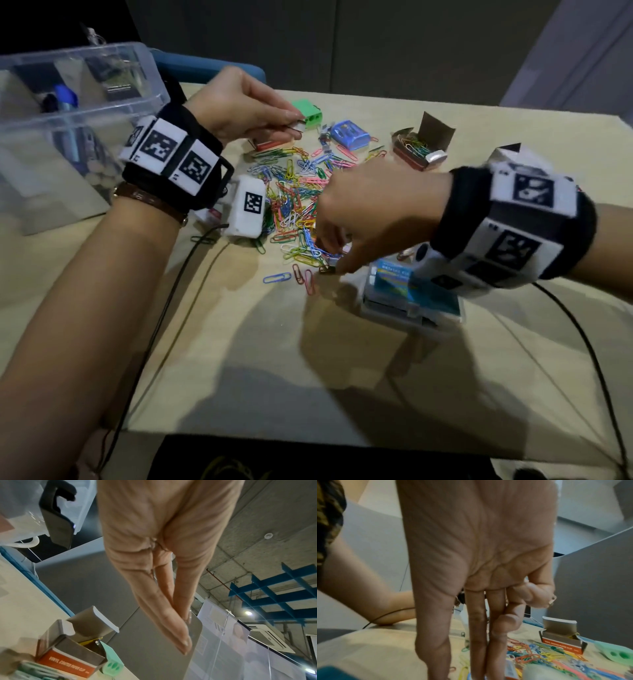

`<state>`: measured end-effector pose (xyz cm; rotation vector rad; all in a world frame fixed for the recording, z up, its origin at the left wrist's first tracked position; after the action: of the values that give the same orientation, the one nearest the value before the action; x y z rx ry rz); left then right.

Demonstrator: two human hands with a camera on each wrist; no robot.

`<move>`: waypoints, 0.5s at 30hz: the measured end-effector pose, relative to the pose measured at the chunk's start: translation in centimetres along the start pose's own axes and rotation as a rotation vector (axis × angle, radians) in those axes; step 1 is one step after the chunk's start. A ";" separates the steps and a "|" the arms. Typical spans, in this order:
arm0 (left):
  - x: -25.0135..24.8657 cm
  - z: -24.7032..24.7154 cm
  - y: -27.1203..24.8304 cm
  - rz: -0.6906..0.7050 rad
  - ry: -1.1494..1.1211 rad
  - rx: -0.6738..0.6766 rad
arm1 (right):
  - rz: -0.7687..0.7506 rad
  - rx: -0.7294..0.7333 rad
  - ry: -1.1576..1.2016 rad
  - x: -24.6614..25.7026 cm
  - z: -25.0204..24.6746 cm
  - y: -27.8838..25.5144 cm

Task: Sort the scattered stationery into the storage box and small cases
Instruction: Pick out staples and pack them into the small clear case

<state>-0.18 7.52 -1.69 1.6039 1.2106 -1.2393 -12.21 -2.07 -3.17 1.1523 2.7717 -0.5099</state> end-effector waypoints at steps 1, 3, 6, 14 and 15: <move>-0.1 0.1 -0.1 0.002 -0.008 -0.001 | 0.000 -0.001 -0.045 0.3 0.3 0.1; -0.4 0.1 -0.2 0.008 -0.026 -0.001 | -0.001 0.003 -0.121 0.8 1.0 0.3; -0.7 0.0 -0.2 0.019 -0.038 0.002 | -0.017 0.028 -0.146 1.1 1.6 0.6; -0.3 0.4 0.0 0.004 -0.038 0.027 | -0.003 -0.067 0.162 -2.4 -1.5 -0.2; -0.1 0.5 0.1 0.004 -0.047 0.027 | 0.016 -0.110 0.242 -3.5 -2.7 -0.6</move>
<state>-0.21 6.99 -1.68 1.5868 1.1660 -1.2887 -10.10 -3.87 0.32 1.2874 2.9444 -0.2258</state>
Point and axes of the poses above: each hand's wrist, its own y-axis towards the middle knuckle, its own z-axis out of the palm, x = y × z, the point moved 8 cm from there along y, towards the middle knuckle, and after that the axes turned 5 degrees about z, right-handed, at the moved point
